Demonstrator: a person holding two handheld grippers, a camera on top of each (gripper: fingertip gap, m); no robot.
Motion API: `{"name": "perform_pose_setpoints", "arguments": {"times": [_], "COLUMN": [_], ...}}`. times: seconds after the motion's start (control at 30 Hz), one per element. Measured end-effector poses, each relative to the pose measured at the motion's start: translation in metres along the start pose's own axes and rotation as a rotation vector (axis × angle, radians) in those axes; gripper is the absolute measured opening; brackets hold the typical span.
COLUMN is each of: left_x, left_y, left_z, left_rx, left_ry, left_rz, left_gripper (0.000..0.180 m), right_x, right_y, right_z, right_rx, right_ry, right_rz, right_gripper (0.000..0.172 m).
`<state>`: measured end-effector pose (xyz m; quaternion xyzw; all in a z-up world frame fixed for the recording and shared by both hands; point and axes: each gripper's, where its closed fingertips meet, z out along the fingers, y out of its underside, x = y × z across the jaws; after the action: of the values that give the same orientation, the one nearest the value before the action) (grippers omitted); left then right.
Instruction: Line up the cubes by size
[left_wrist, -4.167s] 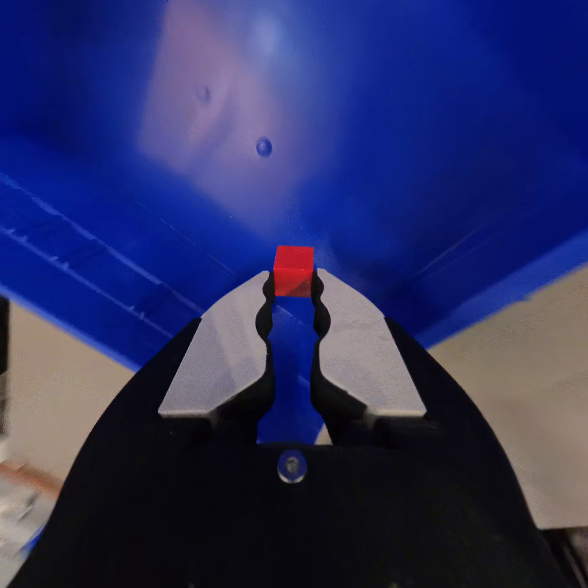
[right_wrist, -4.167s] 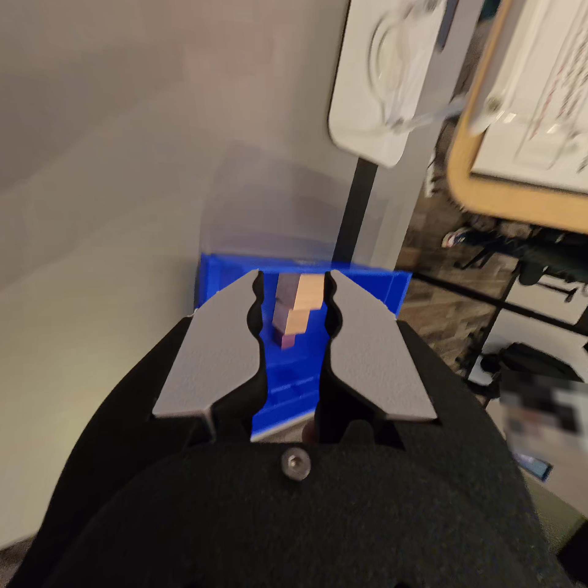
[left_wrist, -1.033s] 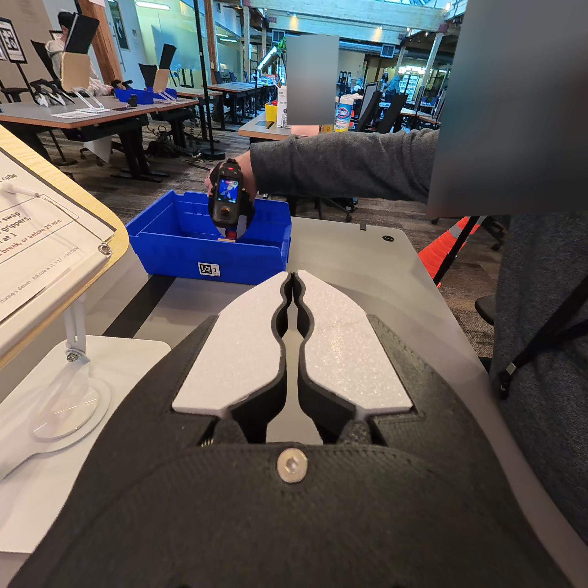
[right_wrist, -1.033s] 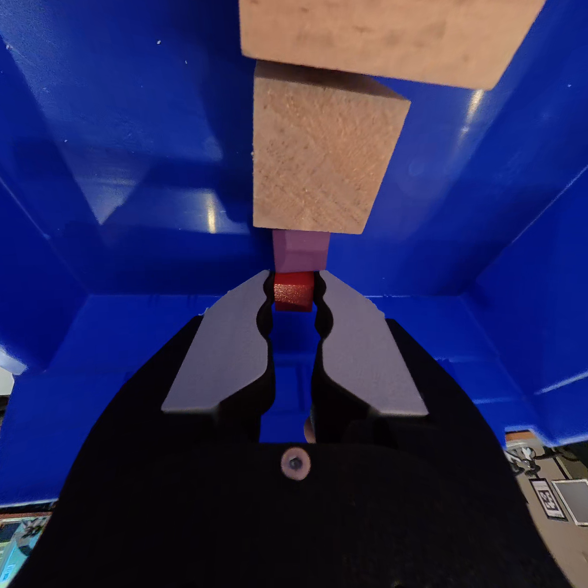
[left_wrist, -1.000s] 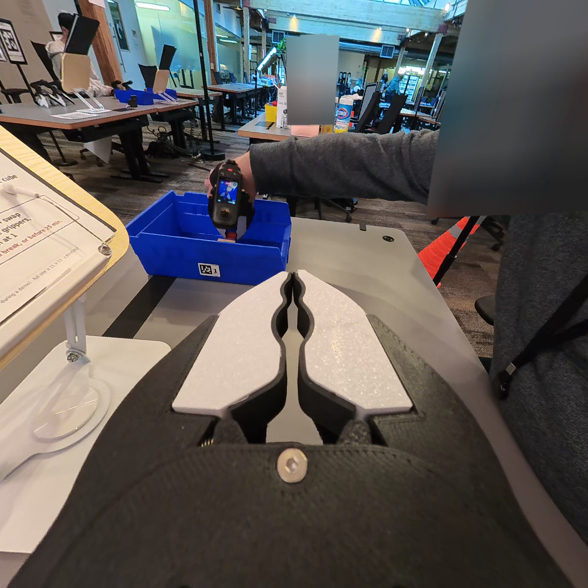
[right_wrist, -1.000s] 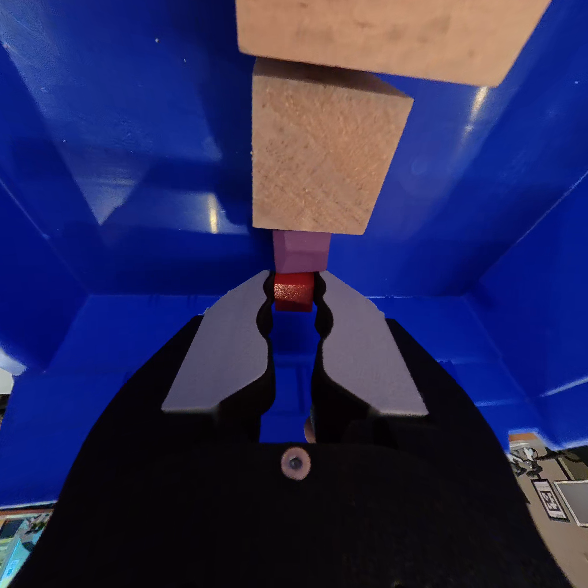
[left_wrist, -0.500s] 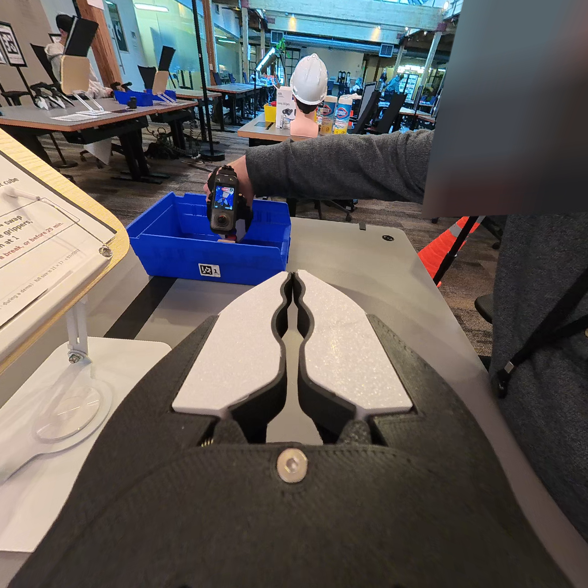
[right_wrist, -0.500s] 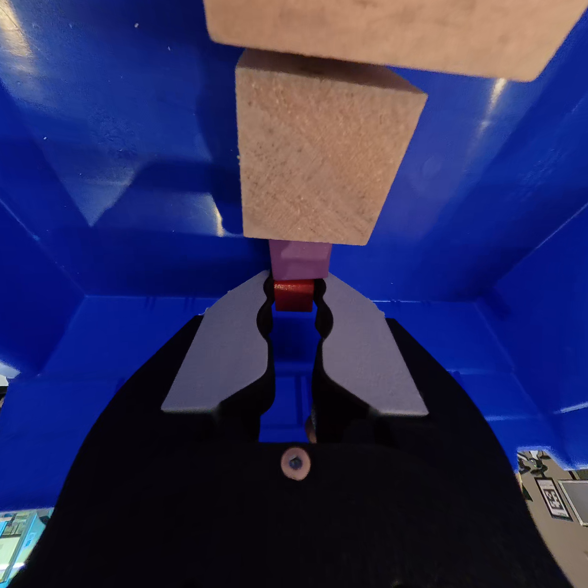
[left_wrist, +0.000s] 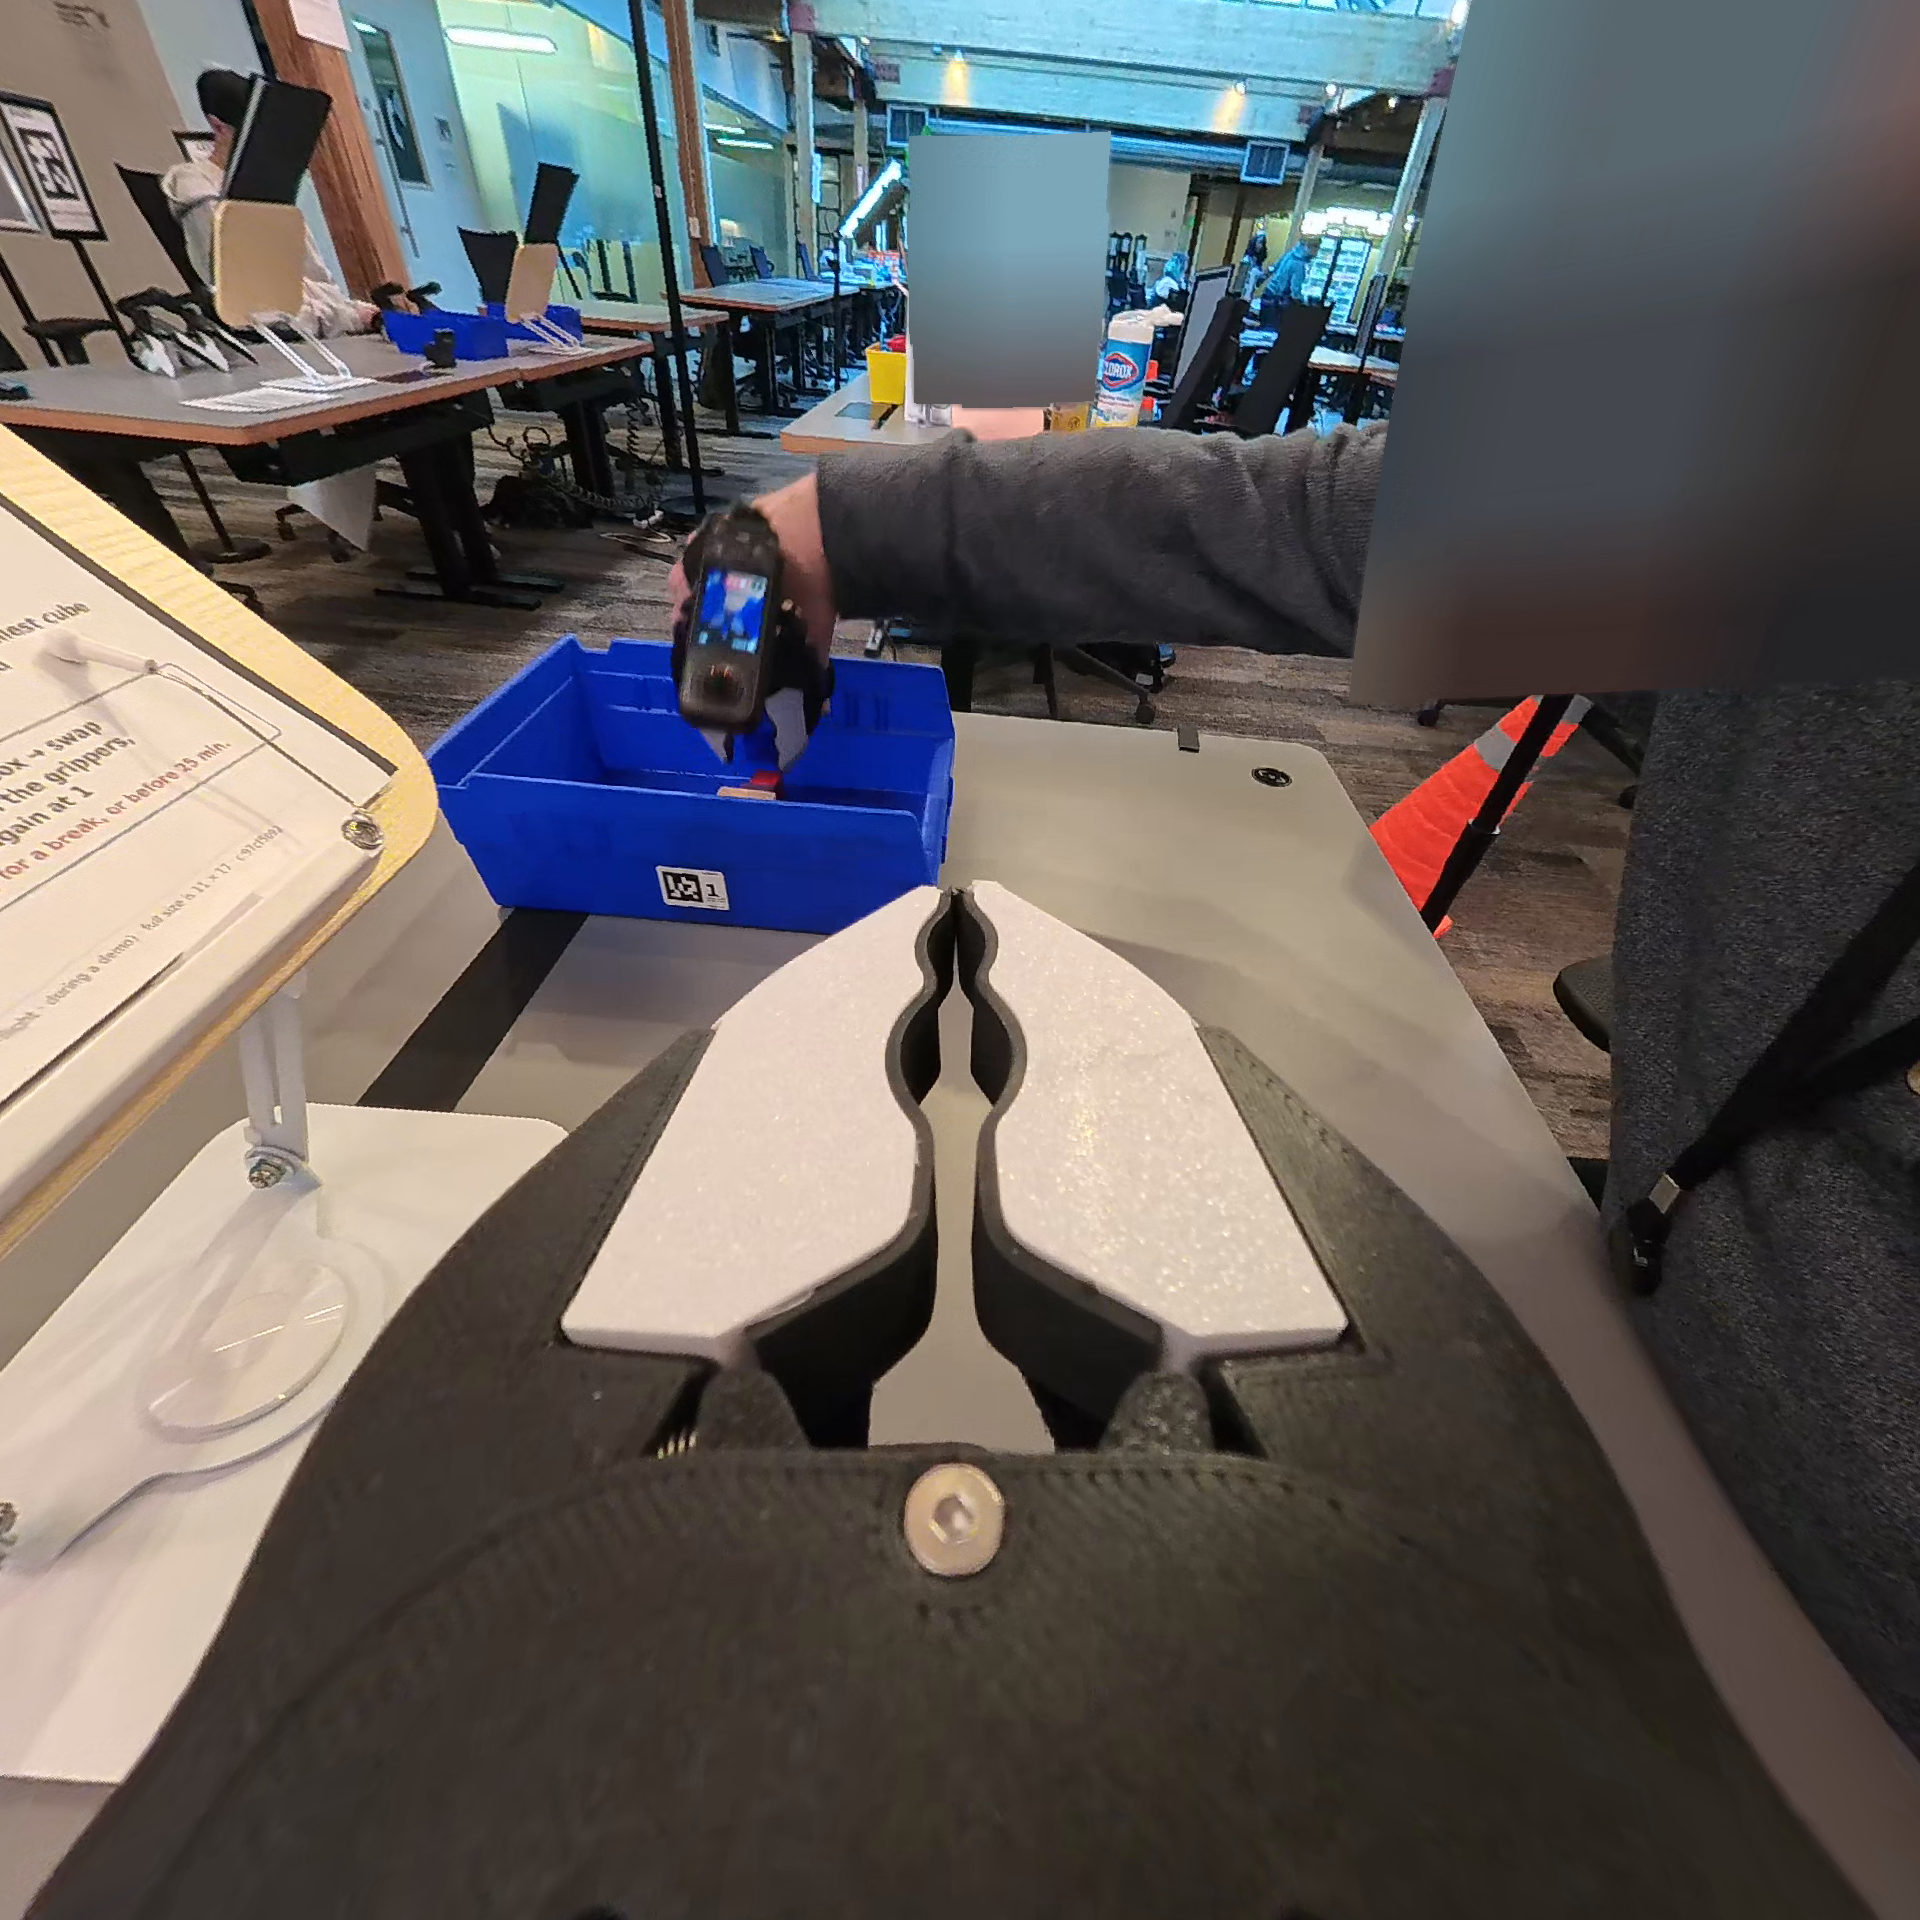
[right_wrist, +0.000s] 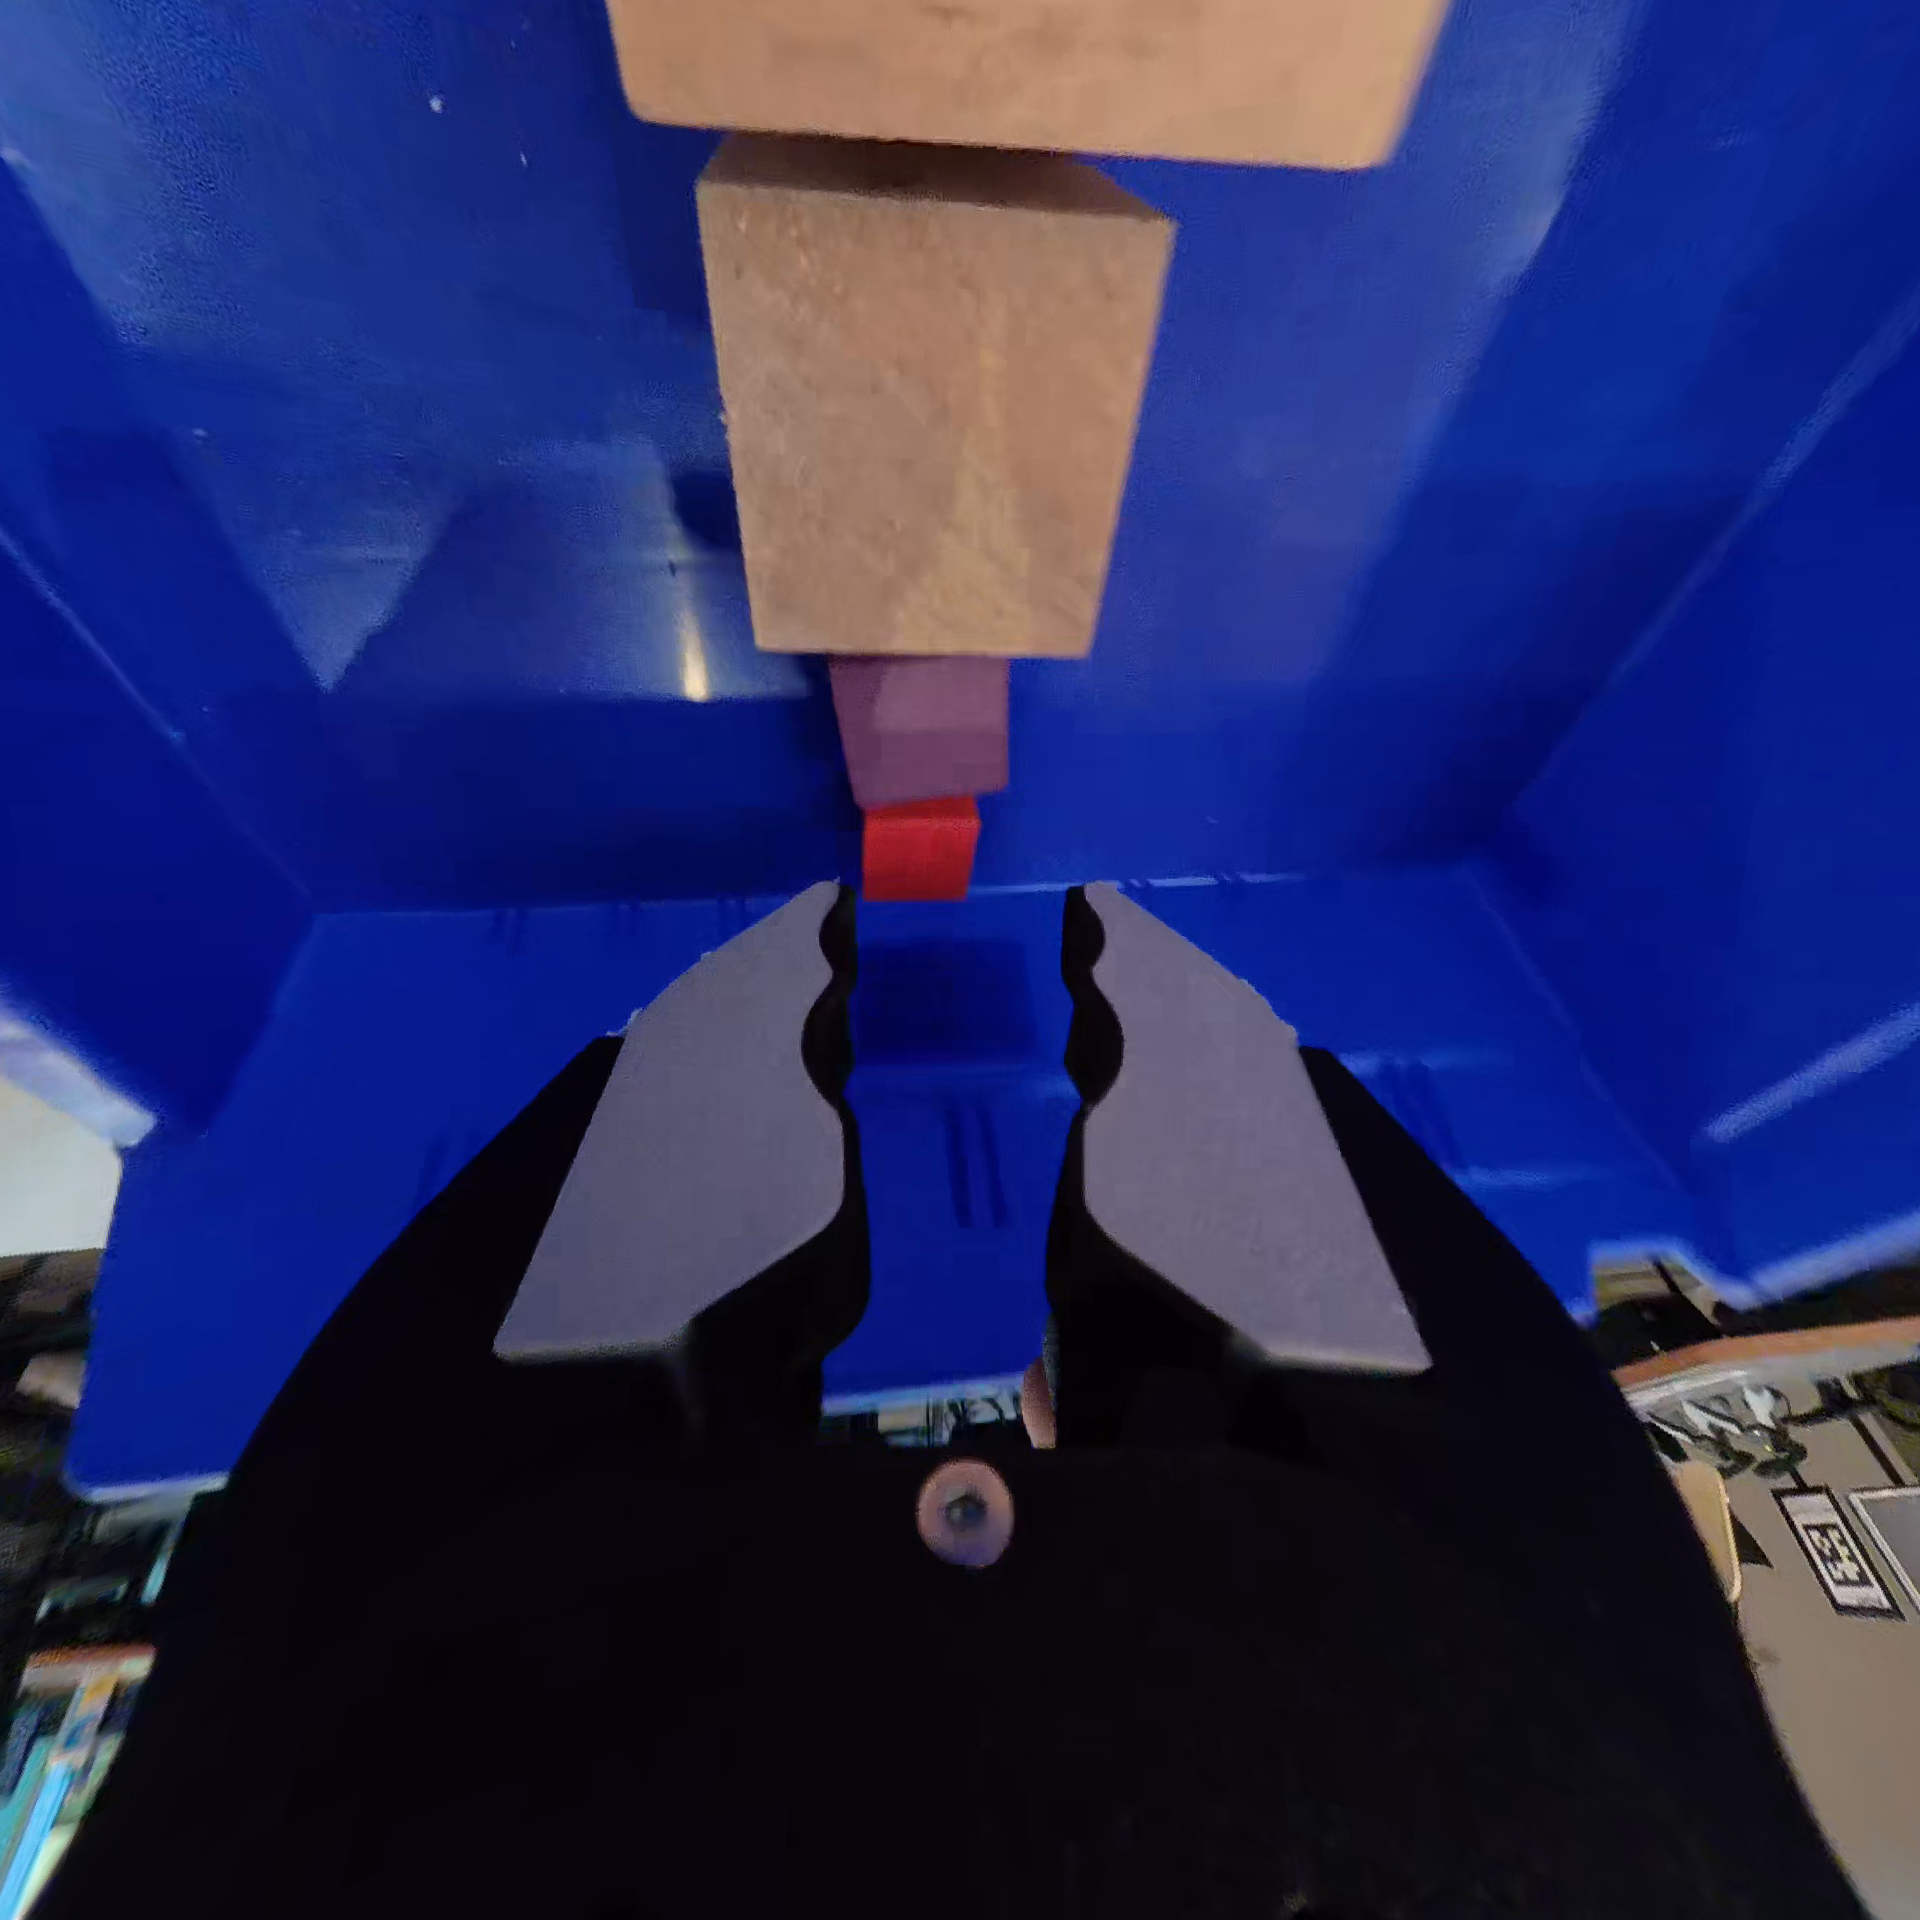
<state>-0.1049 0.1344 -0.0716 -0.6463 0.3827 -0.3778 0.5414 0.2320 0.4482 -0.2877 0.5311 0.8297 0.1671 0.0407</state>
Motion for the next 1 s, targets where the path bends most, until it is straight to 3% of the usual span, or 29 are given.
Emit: {"name": "perform_pose_setpoints", "arguments": {"times": [0.03,0.23,0.47,0.7,0.8,0.87,1.0], "left_x": [0.001,-0.009,-0.022,-0.024,-0.030,-0.041,-0.075], "left_y": [-0.001,-0.006,0.005,0.046,0.058,0.058,0.070], "left_z": [-0.003,-0.013,-0.021,-0.059,-0.099,-0.130,-0.201], "left_rx": [0.005,-0.006,-0.052,-0.167,-0.201,-0.203,-0.273], "left_ry": [-0.003,-0.102,-0.309,-0.524,-0.706,-0.826,-1.068], "left_rz": [0.004,0.053,0.102,0.051,0.061,0.089,0.040], "left_gripper": [0.000,0.011,0.039,0.069,0.086,0.086,0.090], "right_x": [0.003,0.007,-0.027,-0.078,-0.093,-0.098,-0.104], "right_y": [0.000,-0.004,-0.023,-0.055,-0.059,-0.055,-0.019], "right_z": [-0.011,-0.101,-0.188,-0.214,-0.208,-0.206,-0.198], "right_rx": [0.029,0.225,0.380,0.526,0.560,0.618,0.664], "right_ry": [0.026,0.275,0.729,0.955,0.968,0.975,1.003], "right_rz": [0.017,0.162,0.346,0.503,0.570,0.656,0.891], "right_gripper": [0.038,0.040,0.035,0.035,0.034,0.037,0.038]}}
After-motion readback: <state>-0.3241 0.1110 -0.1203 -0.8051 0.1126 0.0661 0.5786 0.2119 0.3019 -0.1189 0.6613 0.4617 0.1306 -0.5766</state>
